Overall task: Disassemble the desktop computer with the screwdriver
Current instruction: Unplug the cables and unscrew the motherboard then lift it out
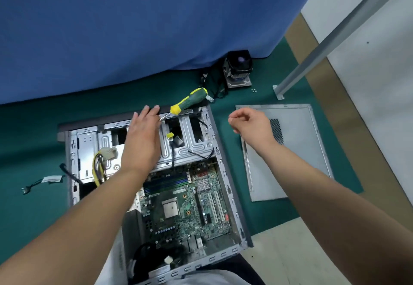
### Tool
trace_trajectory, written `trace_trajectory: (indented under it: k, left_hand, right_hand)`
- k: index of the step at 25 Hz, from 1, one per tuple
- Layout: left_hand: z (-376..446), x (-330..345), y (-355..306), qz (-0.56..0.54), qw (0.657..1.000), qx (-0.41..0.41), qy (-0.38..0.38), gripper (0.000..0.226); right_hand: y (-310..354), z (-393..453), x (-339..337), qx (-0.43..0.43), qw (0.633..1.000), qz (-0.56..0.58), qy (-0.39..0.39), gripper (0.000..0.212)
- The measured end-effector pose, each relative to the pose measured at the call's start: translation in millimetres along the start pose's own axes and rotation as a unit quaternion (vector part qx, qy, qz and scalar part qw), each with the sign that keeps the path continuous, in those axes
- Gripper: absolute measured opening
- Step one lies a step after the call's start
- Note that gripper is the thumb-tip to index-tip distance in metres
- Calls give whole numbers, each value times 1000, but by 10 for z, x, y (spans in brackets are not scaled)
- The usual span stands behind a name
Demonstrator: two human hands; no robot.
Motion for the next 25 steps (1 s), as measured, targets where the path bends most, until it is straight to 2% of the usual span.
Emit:
trace_trajectory:
  k: [3, 7, 12, 20, 22, 25]
  left_hand:
    - [22, 50, 55, 25, 1000, 14, -7, 35]
    - [24, 40, 35, 35, 999, 20, -9, 31]
    - [28, 11, -6, 40, 999, 23, -22, 32]
    - [26, 23, 24, 43, 999, 8, -19, 32]
    - [26, 31, 35, 46, 999, 11, -17, 33]
    - [21, 21, 38, 50, 998, 18, -17, 33]
  right_hand:
    - [-195, 449, 293, 40, 998, -46, 27, 12]
    - [-287, 979, 672, 30, 988, -149, 35, 7]
    - [-353, 1399, 930, 32, 969, -244, 0, 21]
    - [-512, 1405, 1058, 17, 977, -213, -12, 18]
    - [-512, 1388, 1048, 11, 979, -202, -3, 21]
    - [-524, 1265, 961, 50, 988, -141, 33, 35]
Point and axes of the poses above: each hand's wrist, its own z-axis towards the middle knuckle, its own x-axis out of the palm, y = z × x, the point moved 6 cm from there along z, towards the middle knuckle, and after that the axes turned 9 degrees about -y, right-handed, at the moved point
